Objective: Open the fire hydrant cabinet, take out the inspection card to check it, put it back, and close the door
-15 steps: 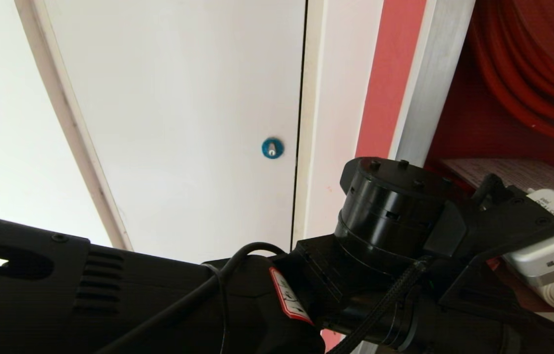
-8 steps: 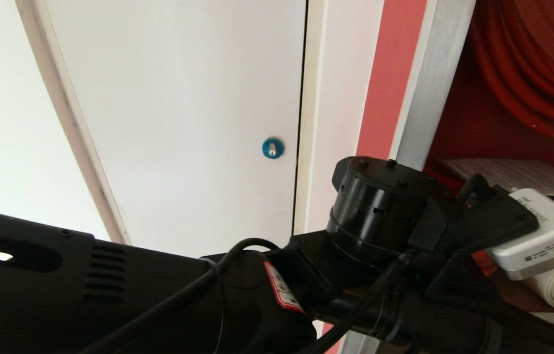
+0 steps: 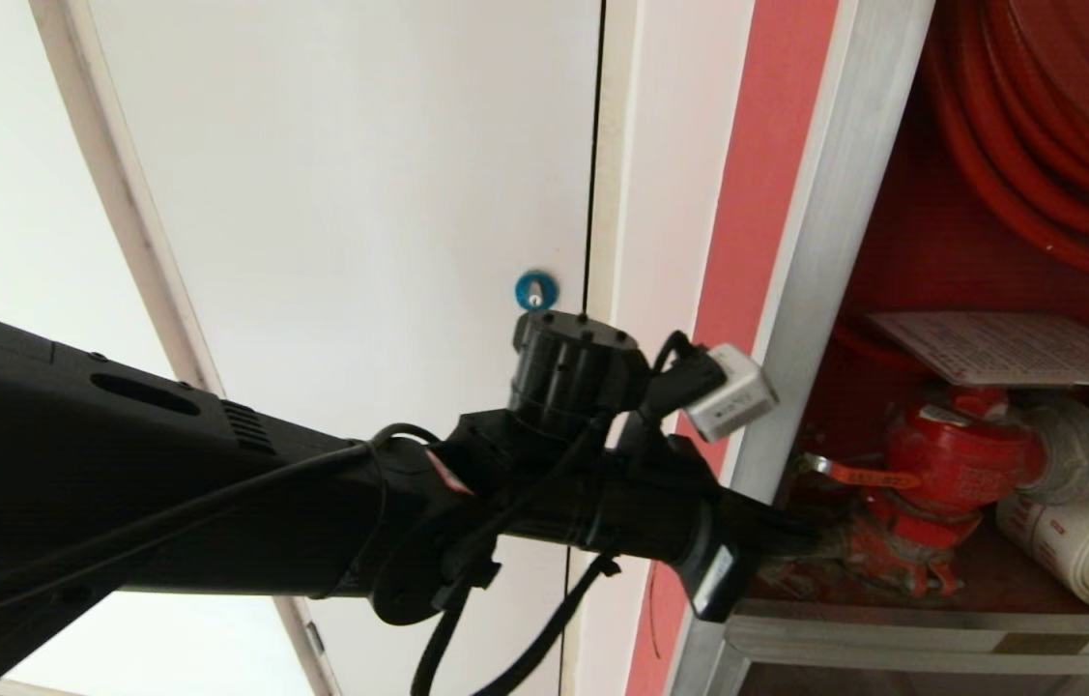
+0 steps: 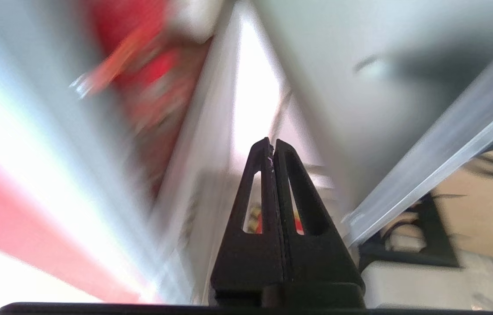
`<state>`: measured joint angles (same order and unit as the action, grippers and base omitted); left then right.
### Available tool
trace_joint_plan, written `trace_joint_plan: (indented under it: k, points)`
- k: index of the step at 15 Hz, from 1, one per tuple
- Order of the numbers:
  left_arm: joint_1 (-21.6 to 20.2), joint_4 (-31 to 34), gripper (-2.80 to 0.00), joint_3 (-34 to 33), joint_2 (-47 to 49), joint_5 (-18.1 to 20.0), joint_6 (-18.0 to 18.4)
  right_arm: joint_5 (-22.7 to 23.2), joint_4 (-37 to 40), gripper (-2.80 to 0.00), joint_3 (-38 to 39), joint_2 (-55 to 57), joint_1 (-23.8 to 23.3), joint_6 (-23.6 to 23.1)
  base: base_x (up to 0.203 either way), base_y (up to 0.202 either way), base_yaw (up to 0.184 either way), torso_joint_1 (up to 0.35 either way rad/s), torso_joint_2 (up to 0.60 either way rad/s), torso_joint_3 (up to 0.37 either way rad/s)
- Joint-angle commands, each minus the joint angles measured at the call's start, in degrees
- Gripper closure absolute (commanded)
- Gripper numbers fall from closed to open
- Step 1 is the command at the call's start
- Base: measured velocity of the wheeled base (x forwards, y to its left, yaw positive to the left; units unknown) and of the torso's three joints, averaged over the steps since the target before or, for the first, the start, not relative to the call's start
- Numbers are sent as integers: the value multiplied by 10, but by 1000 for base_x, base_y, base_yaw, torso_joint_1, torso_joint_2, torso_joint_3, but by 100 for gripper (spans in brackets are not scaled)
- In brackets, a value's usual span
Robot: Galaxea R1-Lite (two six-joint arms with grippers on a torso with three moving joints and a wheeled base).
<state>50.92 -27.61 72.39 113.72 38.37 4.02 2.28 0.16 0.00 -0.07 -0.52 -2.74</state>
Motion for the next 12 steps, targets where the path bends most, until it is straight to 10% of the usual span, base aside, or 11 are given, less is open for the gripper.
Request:
trace_joint_plan:
  k: [1, 12]
  points:
    - [-47, -2, 0, -45, -35, 1, 5, 0, 0, 0, 0, 0, 1, -1, 0, 0, 0, 0, 0, 0]
    - [-354, -2, 0, -309, -268, 2, 89, 0, 0, 0, 0, 0, 0, 0, 0, 0, 0, 0, 0, 0]
